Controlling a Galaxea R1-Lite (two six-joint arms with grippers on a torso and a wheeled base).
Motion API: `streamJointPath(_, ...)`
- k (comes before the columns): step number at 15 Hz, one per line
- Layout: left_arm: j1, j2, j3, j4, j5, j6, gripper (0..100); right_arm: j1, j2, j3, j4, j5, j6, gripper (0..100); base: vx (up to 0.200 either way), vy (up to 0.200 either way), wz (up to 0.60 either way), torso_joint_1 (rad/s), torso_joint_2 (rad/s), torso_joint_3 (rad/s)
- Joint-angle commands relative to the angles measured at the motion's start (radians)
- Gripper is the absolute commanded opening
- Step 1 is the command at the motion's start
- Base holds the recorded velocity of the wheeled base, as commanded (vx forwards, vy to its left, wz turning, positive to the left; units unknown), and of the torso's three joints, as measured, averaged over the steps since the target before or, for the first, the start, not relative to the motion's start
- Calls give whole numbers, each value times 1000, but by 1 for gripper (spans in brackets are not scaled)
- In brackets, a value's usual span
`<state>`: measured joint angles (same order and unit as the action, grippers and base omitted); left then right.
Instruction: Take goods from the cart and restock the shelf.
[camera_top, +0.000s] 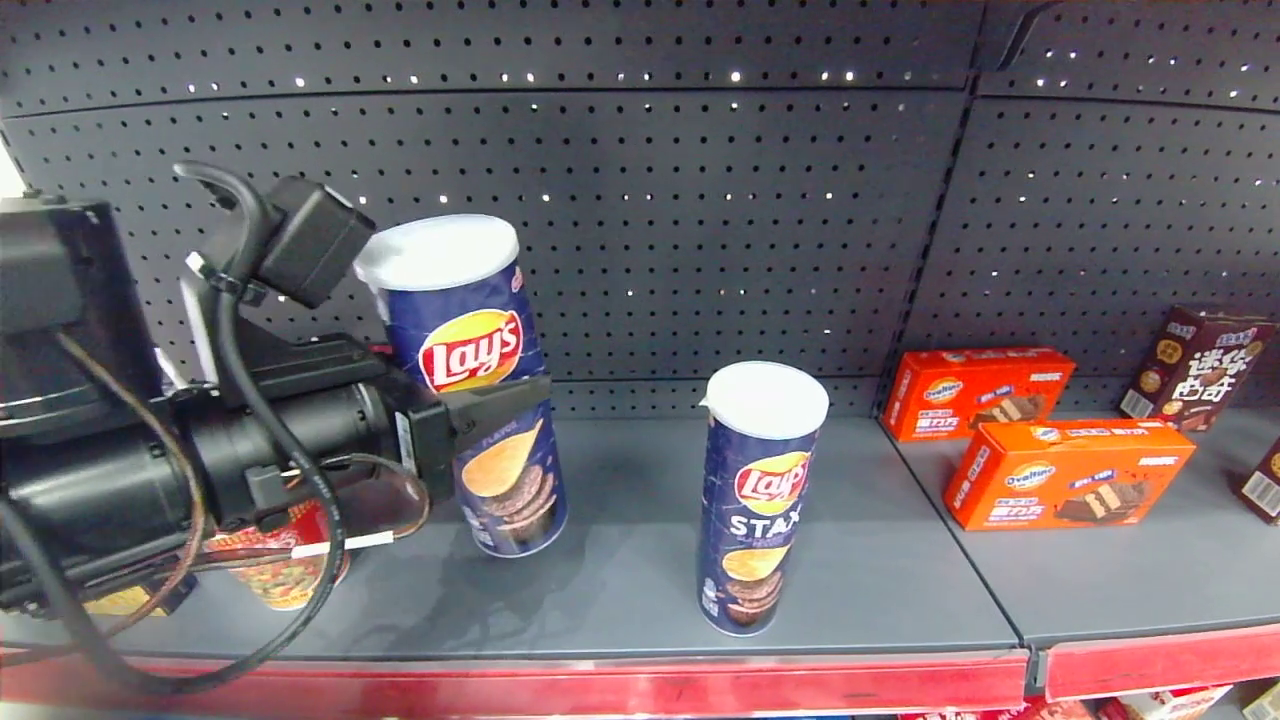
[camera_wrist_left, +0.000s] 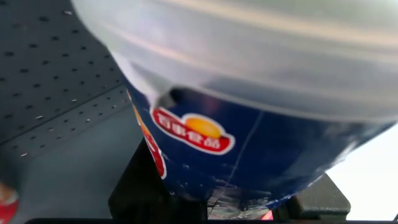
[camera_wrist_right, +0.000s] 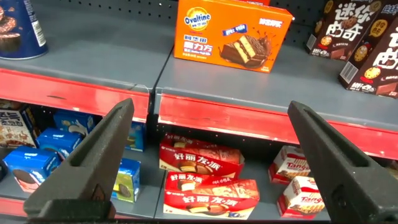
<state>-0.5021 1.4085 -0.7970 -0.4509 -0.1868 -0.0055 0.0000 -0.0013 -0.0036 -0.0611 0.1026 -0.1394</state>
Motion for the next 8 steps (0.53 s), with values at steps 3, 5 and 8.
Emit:
streamJointPath(3, 2, 116, -51, -5, -14, -1, 0, 0, 1, 1, 0, 0, 0, 100, 0, 0, 0, 0, 0, 0)
streamJointPath(5, 5, 171, -94, -6, -13, -1, 0, 0, 1, 1, 0, 0, 0, 100, 0, 0, 0, 0, 0, 0)
streamJointPath(8, 8, 270, -131, -74, -14, -2, 0, 0, 1, 1, 0, 0, 0, 100, 0, 0, 0, 0, 0, 0)
